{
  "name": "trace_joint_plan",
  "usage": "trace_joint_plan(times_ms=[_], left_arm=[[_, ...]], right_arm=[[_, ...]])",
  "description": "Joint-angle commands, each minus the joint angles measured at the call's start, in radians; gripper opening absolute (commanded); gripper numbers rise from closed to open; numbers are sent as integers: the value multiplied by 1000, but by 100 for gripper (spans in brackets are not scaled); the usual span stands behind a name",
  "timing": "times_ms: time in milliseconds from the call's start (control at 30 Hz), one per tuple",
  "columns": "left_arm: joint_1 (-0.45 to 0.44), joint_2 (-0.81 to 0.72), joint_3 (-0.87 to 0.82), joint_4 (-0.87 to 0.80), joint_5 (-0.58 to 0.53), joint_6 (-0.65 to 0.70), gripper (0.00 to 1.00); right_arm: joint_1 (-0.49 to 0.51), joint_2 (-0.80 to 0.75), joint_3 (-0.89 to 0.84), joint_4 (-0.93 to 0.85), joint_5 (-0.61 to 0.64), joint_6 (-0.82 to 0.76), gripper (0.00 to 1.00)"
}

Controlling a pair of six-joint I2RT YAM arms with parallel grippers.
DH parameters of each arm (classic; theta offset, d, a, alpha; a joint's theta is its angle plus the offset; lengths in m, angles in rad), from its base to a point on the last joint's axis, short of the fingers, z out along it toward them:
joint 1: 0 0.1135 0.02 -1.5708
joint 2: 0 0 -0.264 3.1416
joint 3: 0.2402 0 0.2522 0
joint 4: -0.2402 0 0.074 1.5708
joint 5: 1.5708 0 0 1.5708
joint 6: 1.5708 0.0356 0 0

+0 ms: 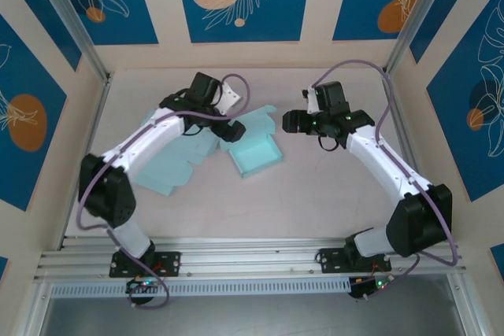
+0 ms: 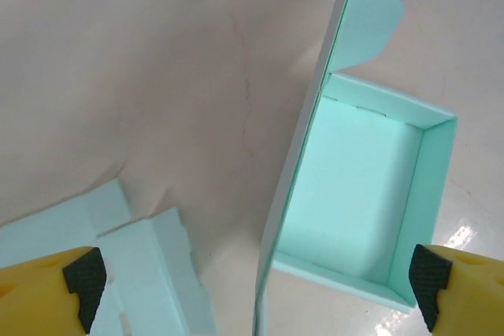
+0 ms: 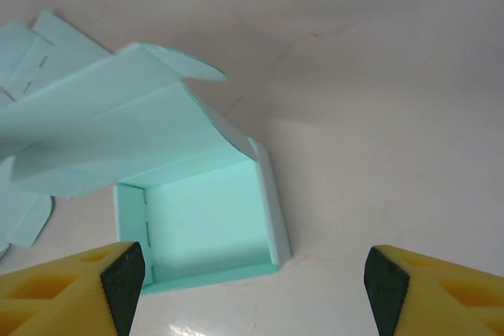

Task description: Fold the paper box

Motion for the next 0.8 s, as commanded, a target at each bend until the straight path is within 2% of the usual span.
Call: trace_joint_plan(times_ms=[0,67,167,300,533,767], left_arm=[[-6,-142,-119,47,-119,-166,96],[-7,-209,-216,92,-125,-225,92],[-6,-300,-385,249,-81,-320,85],[-7,-338,-536,476,-63,-402,83],[-20,-228,-520,544,-74,-377,77],[-24,-161,-481,527,-77,-365,56]], right_arm=[[-18,59,70,12,-101,-120,73],[-21,111,109,8,-113,-138,71],[-19,183,149,27,-150,-154,69],[-15,265,194,35,-169,-166,69],[26,343,220,43,-166,-188,68],[49,418,264,41,-156,-183,63]])
